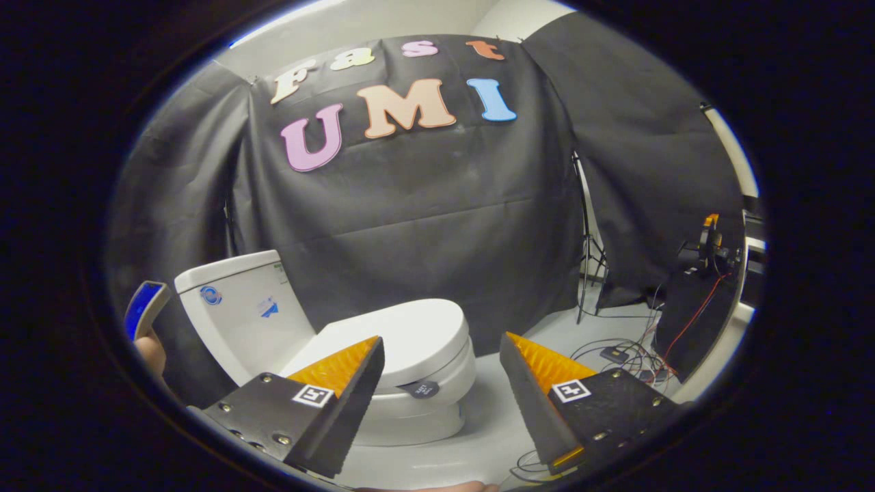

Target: Open the toilet lid.

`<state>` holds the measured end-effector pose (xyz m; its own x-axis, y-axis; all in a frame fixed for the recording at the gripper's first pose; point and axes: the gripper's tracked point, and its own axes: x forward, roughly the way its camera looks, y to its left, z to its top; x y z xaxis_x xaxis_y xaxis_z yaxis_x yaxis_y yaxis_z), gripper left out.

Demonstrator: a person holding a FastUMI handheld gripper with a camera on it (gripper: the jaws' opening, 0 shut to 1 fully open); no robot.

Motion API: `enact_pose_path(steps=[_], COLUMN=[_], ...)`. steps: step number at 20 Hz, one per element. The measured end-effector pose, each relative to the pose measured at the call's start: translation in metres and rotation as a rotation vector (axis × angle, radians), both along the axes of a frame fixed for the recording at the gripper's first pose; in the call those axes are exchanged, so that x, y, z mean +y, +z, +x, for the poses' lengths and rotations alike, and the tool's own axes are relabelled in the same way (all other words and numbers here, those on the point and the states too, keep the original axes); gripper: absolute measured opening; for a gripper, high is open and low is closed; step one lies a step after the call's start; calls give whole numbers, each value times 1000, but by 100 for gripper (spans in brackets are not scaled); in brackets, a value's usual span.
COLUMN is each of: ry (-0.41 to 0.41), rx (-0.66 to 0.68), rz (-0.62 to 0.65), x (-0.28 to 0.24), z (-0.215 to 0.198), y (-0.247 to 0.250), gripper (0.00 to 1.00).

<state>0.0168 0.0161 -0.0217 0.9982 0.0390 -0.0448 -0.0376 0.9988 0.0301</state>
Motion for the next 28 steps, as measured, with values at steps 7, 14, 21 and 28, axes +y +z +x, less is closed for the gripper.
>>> enact_pose_path(steps=[7,14,21,28], ry=[17,55,93,123], rx=[16,56,120,211], rz=[31,111,185,282], x=[11,36,62,77], z=[22,57,88,114], y=[-14,-43,-82,-126], gripper=[100,100,100,100])
